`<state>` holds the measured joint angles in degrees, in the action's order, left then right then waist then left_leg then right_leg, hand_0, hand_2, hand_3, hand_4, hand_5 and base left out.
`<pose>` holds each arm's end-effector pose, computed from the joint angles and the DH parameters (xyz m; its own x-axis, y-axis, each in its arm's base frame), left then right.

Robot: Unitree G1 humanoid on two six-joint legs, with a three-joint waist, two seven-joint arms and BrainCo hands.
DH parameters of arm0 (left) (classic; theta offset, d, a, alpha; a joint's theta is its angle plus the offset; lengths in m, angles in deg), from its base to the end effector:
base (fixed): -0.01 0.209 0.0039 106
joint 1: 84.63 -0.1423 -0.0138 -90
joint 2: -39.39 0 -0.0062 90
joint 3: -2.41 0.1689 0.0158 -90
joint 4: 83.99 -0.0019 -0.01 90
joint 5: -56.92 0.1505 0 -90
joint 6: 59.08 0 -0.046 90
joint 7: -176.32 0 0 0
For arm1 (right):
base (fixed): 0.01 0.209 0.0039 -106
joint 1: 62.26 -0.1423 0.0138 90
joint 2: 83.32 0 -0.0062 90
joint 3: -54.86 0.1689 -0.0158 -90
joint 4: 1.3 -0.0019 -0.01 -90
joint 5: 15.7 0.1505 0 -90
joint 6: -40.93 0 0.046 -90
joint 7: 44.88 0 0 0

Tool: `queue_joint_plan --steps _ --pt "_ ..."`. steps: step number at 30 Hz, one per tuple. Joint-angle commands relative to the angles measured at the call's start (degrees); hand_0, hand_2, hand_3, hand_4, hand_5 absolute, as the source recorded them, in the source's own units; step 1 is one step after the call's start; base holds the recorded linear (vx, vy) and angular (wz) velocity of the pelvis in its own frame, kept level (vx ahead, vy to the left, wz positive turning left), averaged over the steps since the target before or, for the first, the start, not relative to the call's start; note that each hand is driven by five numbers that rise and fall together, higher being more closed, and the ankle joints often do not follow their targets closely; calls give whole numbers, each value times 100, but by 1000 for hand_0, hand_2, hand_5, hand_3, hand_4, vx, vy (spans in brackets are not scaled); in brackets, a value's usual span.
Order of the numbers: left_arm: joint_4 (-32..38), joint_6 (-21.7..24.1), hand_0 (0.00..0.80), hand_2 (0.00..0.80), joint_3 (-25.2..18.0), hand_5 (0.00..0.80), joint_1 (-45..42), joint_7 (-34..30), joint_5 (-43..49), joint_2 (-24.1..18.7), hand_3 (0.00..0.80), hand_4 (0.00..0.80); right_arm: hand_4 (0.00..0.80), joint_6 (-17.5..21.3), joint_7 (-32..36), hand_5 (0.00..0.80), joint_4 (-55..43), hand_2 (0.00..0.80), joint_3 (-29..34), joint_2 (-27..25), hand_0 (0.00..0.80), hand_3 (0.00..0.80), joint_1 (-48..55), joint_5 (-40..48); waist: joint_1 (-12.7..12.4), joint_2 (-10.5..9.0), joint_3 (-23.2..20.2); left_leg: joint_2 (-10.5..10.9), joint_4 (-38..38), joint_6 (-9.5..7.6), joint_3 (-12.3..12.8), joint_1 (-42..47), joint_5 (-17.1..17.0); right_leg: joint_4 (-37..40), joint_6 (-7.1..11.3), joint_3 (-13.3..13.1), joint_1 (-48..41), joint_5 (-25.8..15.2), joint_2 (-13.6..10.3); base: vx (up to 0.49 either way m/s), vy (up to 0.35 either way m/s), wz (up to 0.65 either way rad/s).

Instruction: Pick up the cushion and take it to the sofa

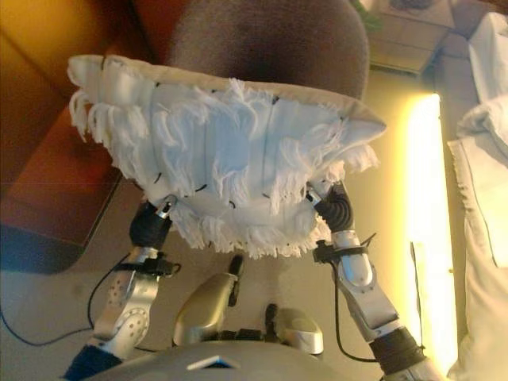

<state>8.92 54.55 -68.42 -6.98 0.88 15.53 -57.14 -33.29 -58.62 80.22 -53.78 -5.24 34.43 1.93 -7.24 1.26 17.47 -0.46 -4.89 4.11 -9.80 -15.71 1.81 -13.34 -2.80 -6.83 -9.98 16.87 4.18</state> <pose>0.1632 0.1657 0.0353 0.9964 -0.0446 0.0718 0.0694 0.9165 -0.3939 0.1829 -0.1629 0.0658 0.9784 0.1141 0.1722 -0.1025 0.9919 -0.0746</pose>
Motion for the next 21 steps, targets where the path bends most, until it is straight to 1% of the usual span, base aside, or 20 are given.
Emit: queue_joint_plan --steps 1,2,3,4,5,6,7,8,9,10,11,12,14,15,16,17,18,19,20,21 --pt "720 857 800 800 431 800 636 -289 110 65 800 800 800 465 236 800 -891 800 -53 -114 800 800 -151 232 230 -68 -325 -449 797 37 471 -97 -1081 -1138 385 935 35 711 -72 922 399 -41" --pt "681 873 800 800 429 800 756 -232 157 6 800 800 800 544 287 800 -853 800 -52 -89 800 800 -139 231 295 -93 -368 -483 579 40 790 -129 -988 -1399 464 1071 78 696 -237 951 386 -52" --pt "681 792 800 800 373 800 803 -180 151 -39 800 800 800 524 333 800 -836 800 -7 -65 800 800 -148 284 299 -189 -418 -368 283 -56 817 -104 -861 -1636 597 1109 13 513 -461 871 318 -40" --pt "711 698 800 800 333 800 794 -147 141 -49 800 800 800 482 360 800 -845 800 32 -40 800 800 -135 328 269 -217 -489 -307 126 -92 746 -122 -836 -1809 693 1121 -59 339 -552 932 278 -18" --pt "779 620 800 800 276 800 756 -110 179 -85 800 800 800 440 358 800 -879 800 34 -33 800 800 -134 385 213 -327 -579 -116 -266 -282 685 -124 -568 -1973 804 1157 -164 65 -721 922 232 2" --pt "841 619 800 800 215 800 629 -133 351 -128 800 800 800 419 325 800 -909 800 22 28 800 800 -99 323 119 -430 -707 78 -436 -419 665 -157 -460 -2147 966 1212 -324 -376 -846 832 183 -9" --pt "861 616 800 800 215 800 577 -114 398 -157 800 800 800 407 269 800 -929 800 2 55 800 800 -93 277 92 -490 -759 155 -510 -495 715 -154 -359 -2188 1039 1191 -332 -607 -876 760 159 -24" --pt "884 536 800 800 154 800 521 -61 375 -158 800 800 800 408 255 800 -928 800 -38 118 800 800 -126 261 69 -535 -823 245 -533 -594 807 -67 -251 -2192 1114 1185 -152 -1076 -912 625 141 -27" --pt "851 495 800 800 96 800 517 -81 330 -152 800 800 800 452 280 800 -913 800 -81 171 800 800 -133 254 48 -532 -857 295 -450 -623 796 41 -239 -2055 1122 1240 16 -1183 -932 628 151 -27" --pt "804 512 800 800 40 800 528 -155 312 -161 800 800 800 476 316 800 -917 800 -100 226 800 800 -122 205 29 -519 -878 327 -324 -628 804 125 -289 -1847 1115 1375 101 -1152 -946 498 112 -34" --pt "761 539 800 800 -17 800 571 -238 291 -182 800 800 800 488 360 800 -878 800 -114 260 800 800 -140 155 16 -497 -887 330 -277 -599 908 164 -312 -1354 1081 1622 238 -1096 -981 425 68 -43" --pt "733 557 800 800 -79 800 620 -293 313 -201 800 800 800 525 396 800 -782 800 -112 277 800 800 -188 154 -4 -446 -861 305 -234 -543 992 208 -327 -819 1001 1959 439 -976 -1026 369 26 -36" --pt "717 469 800 800 -86 800 714 -256 340 -200 800 800 800 548 407 800 -593 800 -120 286 800 800 -293 207 15 -367 -755 241 -217 -454 1037 322 -295 -130 790 2284 685 -806 -975 270 -42 -22" --pt "673 416 800 800 -56 800 772 -182 342 -165 800 800 800 583 418 800 -525 800 -140 262 800 800 -331 245 89 -341 -689 228 -247 -421 1024 422 -239 210 697 2266 897 -923 -931 205 -67 -13" --pt "646 408 800 800 -14 800 834 -137 364 -137 800 800 800 638 432 800 -517 800 -160 219 800 800 -356 265 182 -329 -634 245 -270 -407 1000 505 -184 472 667 2117 1081 -1128 -914 203 -69 0" --pt "601 426 800 800 50 800 911 -165 392 -112 800 800 800 714 423 800 -501 800 -195 165 800 800 -393 256 303 -327 -586 275 -310 -402 985 589 -102 783 711 1836 1272 -1432 -937 147 -61 16" --pt "567 450 800 800 83 800 968 -207 419 -86 800 800 800 739 377 800 -478 800 -221 147 800 800 -456 222 379 -301 -548 265 -272 -404 976 697 -50 921 770 1643 1409 -1625 -964 171 -86 39" --pt "538 462 800 800 105 800 1064 -278 424 -47 800 800 800 749 342 800 -390 800 -232 162 800 800 -592 182 479 -265 -508 235 -172 -417 948 871 21 1024 872 1366 1592 -1863 -1008 173 -95 55" --pt "548 444 800 800 100 800 1122 -308 417 -14 800 800 800 711 317 800 -316 800 -240 209 800 800 -717 148 532 -227 -483 191 -67 -435 922 1047 85 975 896 1225 1681 -1899 -983 221 -136 66" --pt "564 444 800 800 87 800 1144 -354 397 -7 800 800 800 699 343 800 -250 800 -204 235 800 800 -777 146 551 -221 -492 160 39 -449 876 1212 157 1031 868 1206 1592 -1845 -946 248 -171 57"
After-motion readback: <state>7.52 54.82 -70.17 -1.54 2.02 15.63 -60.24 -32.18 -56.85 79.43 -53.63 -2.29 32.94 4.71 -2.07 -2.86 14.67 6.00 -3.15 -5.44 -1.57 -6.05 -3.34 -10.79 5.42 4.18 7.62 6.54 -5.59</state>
